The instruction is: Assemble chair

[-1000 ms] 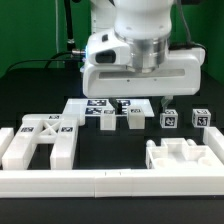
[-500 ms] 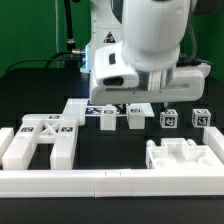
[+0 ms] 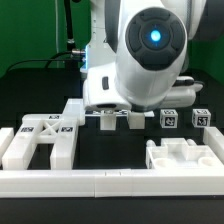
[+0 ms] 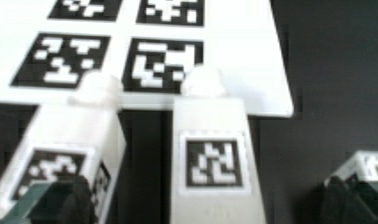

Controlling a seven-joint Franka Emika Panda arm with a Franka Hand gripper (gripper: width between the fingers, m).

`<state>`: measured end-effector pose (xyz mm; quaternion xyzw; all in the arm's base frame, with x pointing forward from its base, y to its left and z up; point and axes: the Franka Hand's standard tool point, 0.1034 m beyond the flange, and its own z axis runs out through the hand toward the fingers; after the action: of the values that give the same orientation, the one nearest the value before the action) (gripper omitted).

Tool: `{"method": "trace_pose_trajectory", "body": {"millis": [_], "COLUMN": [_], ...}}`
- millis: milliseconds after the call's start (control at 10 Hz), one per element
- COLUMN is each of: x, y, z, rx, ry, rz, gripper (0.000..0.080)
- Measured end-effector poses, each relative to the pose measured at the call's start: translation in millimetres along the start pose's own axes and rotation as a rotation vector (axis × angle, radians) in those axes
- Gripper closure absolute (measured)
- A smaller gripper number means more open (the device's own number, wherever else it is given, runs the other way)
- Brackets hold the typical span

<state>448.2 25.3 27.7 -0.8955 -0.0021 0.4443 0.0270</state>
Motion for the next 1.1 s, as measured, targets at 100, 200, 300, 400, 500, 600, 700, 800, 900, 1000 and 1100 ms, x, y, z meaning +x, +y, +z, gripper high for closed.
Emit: {"method": "trace_pose_trajectory", "body": {"millis": [100, 200, 300, 400, 500, 600, 700, 800, 900, 1000, 1100], "x": [0.3, 1.0, 0.8, 0.5, 0.4, 0.3, 0.2, 0.2, -0.7, -1.2, -1.1], "y": [-2.7, -2.8, -2.2, -1.9, -1.7, -1.6, -1.9, -2.7, -3.1, -3.1, -3.0], "z": [-0.3, 0.6, 2.1, 2.6, 2.7, 2.8, 2.6, 1.9, -1.0, -2.1, -1.0], "rx": [-0.003, -0.004, -0.005, -0.010, -0.010, -0.010, -0.010, -0.009, -0.009, -0.009, -0.009], "ry": [0.001, 0.000, -0.006, -0.009, -0.009, -0.010, -0.009, -0.008, -0.005, -0.004, -0.006], "rz": [-0.003, -0.004, -0.003, -0.004, -0.004, -0.004, -0.004, -0.005, -0.006, -0.007, -0.007], "gripper": [0.0150, 0.0150, 0.0150, 0.0151, 0.0151, 0.0151, 0.0151, 0.0150, 0.0150, 0.0150, 0.0150]}}
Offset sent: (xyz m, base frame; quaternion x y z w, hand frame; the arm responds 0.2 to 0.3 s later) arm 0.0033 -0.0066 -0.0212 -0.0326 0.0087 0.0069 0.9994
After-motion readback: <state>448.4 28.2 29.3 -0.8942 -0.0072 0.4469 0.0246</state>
